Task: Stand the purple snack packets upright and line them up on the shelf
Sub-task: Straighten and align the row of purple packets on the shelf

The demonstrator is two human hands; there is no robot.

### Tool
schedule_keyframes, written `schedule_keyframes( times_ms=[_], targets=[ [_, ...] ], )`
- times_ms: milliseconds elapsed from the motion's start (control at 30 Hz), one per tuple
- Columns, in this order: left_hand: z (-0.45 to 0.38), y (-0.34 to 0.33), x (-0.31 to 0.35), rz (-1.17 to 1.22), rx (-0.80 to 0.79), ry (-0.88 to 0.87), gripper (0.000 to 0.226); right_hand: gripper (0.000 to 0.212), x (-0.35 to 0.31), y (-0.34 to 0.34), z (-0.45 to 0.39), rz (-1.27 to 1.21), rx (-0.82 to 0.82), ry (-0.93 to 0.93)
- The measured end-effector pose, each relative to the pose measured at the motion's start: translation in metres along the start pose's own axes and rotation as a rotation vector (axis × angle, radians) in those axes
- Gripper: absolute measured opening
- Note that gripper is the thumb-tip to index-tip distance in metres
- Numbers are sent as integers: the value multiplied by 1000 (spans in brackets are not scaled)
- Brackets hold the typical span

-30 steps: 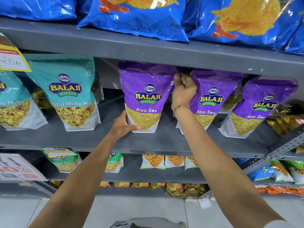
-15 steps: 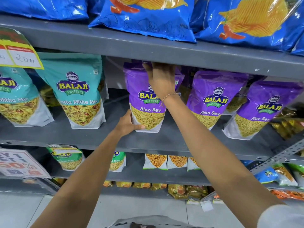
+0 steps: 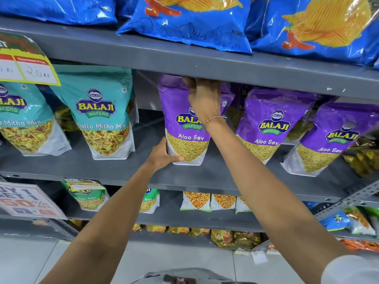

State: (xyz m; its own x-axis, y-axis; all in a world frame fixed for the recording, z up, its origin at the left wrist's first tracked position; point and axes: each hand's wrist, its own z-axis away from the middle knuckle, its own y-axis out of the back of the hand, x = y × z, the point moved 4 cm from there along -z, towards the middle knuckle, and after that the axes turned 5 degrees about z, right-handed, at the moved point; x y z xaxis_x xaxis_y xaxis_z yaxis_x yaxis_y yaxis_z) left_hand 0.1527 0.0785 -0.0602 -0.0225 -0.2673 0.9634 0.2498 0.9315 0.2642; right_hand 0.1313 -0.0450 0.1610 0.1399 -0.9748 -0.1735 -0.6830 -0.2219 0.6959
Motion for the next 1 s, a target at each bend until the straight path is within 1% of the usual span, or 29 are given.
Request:
schedule_keyframes(
  times_ms=[33, 100, 200, 267, 400, 467, 500, 567, 633, 700, 767, 800, 833, 900, 1000],
  targets=[
    [0, 0, 0, -6, 3, -2, 83, 32, -2, 4, 4, -39, 41, 2],
    [1, -1, 0, -14, 8, -10, 83, 27, -5, 6, 19, 11, 167, 88],
    [1, 0, 0, -36, 16, -12, 82, 22, 4, -5, 59, -116, 278, 171],
    [0, 0, 1, -57, 13, 2, 83, 25, 12, -18, 90, -174, 282, 198],
    [0, -2, 1, -61, 33, 2, 86, 26, 25, -38, 137, -100, 234, 269],
    [0, -2, 0, -56, 35, 5, 86, 27, 30, -38, 142, -102, 230, 253],
    [0, -2, 0, -54, 32, 13, 86, 29, 33, -34, 138, -96, 254, 223],
    [0, -1, 1, -54, 23, 23, 86, 30, 36, -19, 120, -87, 321, 152],
    [1, -1, 3, -45, 0, 17, 85, 26, 37, -3, 89, -46, 352, 65],
    [2, -2, 4, -32, -21, 3, 85, 27, 41, 8, 57, 74, 323, -28],
    [3, -1, 5, -32, -23, -4, 85, 36, 48, 10, 32, 137, 146, -85],
    [3, -1, 6, -32, -20, -4, 85, 36, 53, 9, 24, 136, 61, -89],
    [3, -1, 5, -33, -16, -4, 84, 35, 57, 7, 19, 121, 13, -74],
    [3, 0, 5, -49, -13, -12, 83, 30, 60, 8, 13, 104, -11, -45],
    [3, 0, 3, -84, -12, -32, 83, 29, 55, 10, 7, 61, 35, -29]
  ],
)
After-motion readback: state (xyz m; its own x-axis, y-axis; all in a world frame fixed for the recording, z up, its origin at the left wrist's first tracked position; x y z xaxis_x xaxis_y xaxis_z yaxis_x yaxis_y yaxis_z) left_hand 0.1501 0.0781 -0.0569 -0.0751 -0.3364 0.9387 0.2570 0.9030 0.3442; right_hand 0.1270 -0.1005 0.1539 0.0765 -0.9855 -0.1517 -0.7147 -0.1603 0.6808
